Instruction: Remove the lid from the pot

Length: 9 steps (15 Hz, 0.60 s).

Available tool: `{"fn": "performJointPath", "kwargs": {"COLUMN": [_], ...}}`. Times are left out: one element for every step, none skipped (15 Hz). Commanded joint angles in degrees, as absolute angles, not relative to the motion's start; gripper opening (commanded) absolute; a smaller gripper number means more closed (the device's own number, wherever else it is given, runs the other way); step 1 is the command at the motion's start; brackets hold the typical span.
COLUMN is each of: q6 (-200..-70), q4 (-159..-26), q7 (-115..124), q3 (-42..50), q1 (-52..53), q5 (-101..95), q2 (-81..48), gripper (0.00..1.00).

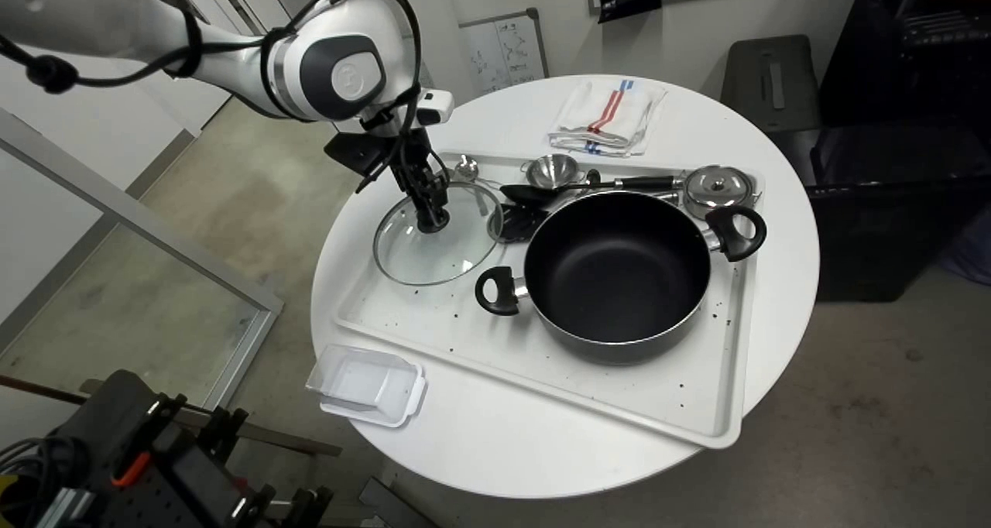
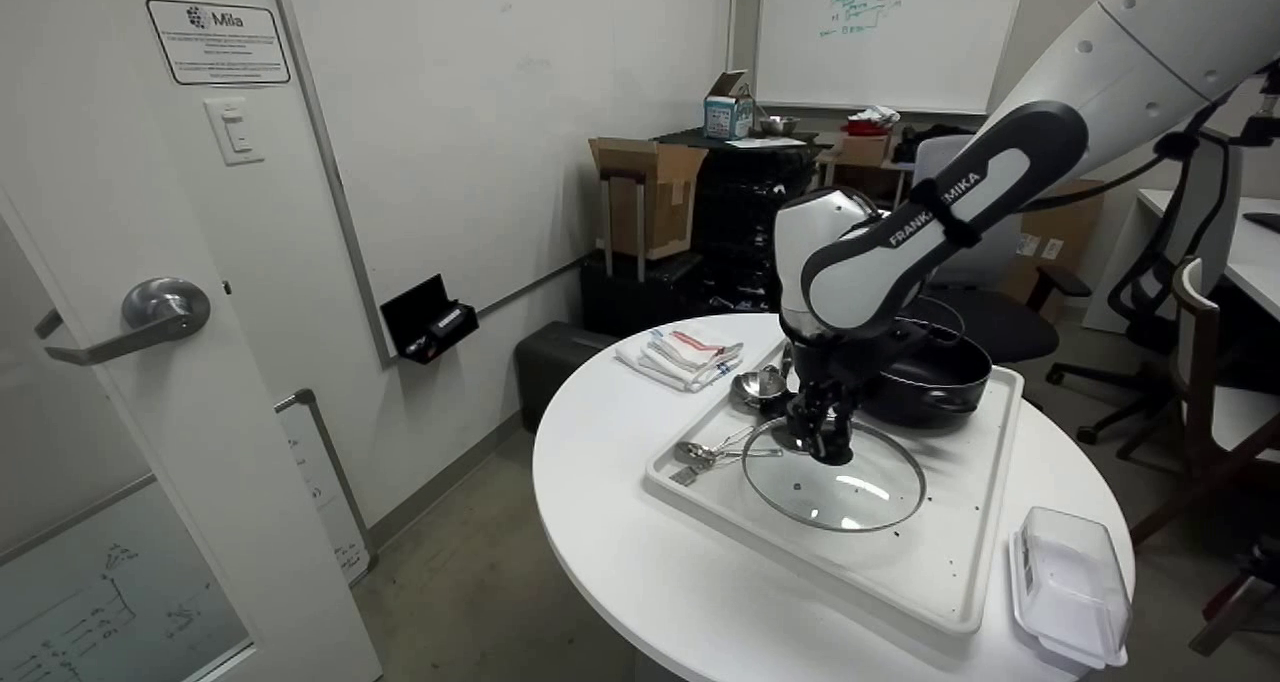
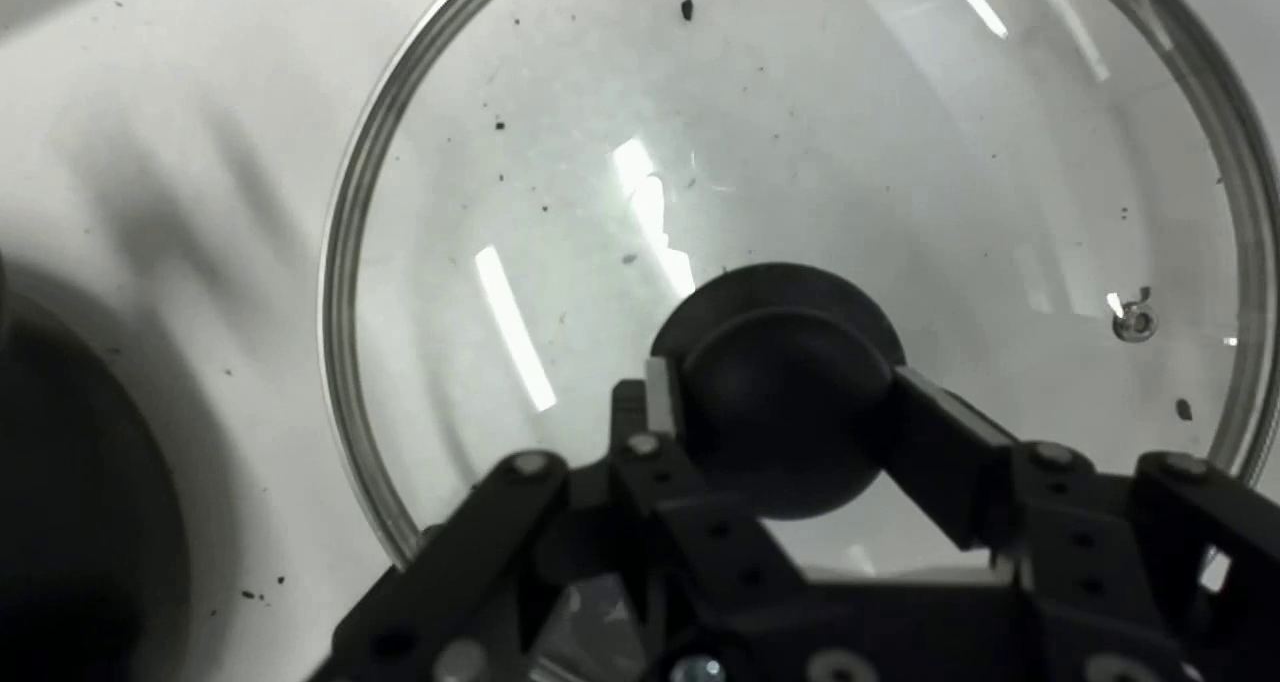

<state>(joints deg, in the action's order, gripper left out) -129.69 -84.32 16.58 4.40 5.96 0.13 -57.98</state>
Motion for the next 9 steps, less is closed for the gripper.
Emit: {"fn": "performJointPath", "kwargs": {"q6": [-129.74, -129.74, -129.46, -128.84, -128.68, -128.12, -127.73, -127.48, -127.12], "q4": [-80.83, -80.31, -79.52, -78.36, -77.63, -76.82, -76.22, -75.85, -75.7], "q7": [15.25, 15.12, 15.14, 15.2, 15.18, 15.16, 14.89, 14.65, 14.44], "q3": [4.54, 4.54, 4.58, 4.58, 4.62, 4.53, 4.33, 4.24, 4.1], "q1": [7.88, 8.18, 8.47, 8.58, 8.69, 8.66, 8.48, 8.41, 8.35], "q5": [-2.57, -2.93, -3.25, -3.37, -3.54, -3.5, -3.36, -3.29, -3.19], "q2": [-60.39, -60.91, -61.51, -62.24, -62.77, -63.23, -63.55, -63.67, -63.69], "gripper": [0.26, 0.26, 0.26, 0.26, 0.26, 0.26, 0.26, 0.26, 0.26]}}
